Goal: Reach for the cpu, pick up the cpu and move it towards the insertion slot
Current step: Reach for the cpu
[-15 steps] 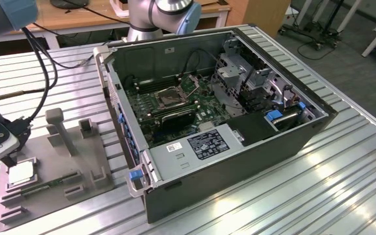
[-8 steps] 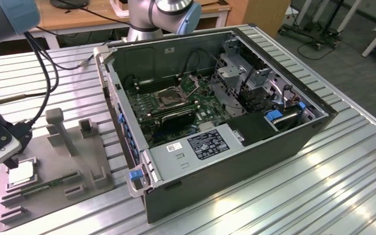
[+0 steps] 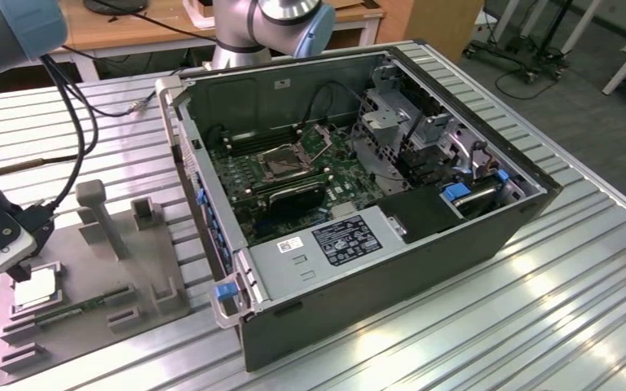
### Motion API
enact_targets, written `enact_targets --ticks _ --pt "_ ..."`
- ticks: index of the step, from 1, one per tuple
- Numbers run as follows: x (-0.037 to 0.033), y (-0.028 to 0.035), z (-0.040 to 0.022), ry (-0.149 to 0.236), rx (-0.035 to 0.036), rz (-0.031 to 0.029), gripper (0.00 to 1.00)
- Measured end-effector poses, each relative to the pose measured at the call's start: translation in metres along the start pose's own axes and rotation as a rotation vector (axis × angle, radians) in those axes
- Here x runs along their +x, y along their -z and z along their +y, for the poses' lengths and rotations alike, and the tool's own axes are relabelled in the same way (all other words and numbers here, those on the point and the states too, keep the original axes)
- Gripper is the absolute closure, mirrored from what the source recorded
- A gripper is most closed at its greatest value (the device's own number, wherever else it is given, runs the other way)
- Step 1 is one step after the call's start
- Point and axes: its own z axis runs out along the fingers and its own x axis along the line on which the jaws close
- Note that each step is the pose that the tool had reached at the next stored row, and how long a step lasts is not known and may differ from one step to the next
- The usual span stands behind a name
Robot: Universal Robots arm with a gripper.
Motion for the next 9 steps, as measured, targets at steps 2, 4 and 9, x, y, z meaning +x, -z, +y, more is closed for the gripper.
enact_targets --ticks 2,4,9 --pt "0.0 -0.0004 0.0 0.0 -0.0001 -0.0002 0.9" --pt "0.0 -0.0015 -0.0001 0.0 -0.0002 -0.0003 0.9" --pt "0.0 -0.0045 -0.0002 0.0 0.0 0.0 0.9"
